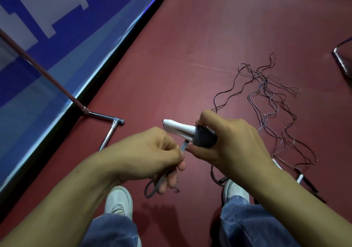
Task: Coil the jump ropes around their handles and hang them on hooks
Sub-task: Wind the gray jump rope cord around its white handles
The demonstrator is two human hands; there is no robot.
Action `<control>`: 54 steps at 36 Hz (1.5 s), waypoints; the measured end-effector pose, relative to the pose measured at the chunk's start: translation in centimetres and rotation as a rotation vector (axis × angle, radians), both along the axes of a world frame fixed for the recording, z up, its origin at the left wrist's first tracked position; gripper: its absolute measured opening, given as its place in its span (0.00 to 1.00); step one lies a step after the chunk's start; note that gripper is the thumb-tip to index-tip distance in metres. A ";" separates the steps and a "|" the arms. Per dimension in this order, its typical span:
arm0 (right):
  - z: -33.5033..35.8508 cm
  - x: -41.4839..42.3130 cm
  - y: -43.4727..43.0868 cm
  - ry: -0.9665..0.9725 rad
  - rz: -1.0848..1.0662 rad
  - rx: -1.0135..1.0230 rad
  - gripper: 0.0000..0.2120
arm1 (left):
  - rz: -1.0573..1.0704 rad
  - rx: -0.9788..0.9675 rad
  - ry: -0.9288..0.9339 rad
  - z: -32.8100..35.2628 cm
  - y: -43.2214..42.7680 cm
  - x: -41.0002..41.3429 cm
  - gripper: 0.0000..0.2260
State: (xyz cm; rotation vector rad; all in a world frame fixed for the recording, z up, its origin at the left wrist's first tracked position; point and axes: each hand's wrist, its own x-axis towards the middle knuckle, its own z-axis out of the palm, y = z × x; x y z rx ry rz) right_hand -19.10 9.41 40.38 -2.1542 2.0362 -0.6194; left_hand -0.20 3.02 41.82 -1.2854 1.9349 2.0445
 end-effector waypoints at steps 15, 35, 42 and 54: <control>-1.4 0.7 0.3 -0.028 -0.029 -0.021 0.21 | 0.210 0.359 0.319 0.2 1.2 -0.9 0.15; -1.7 1.3 0.0 -0.091 0.024 0.276 0.17 | 0.149 -0.294 0.286 1.5 -1.4 1.4 0.03; -1.8 1.9 0.3 0.030 0.087 0.329 0.17 | 0.369 0.006 0.441 1.1 -1.3 0.5 0.06; -1.3 2.7 1.1 -0.056 0.148 0.367 0.11 | 0.714 0.509 0.714 0.1 -3.0 0.4 0.19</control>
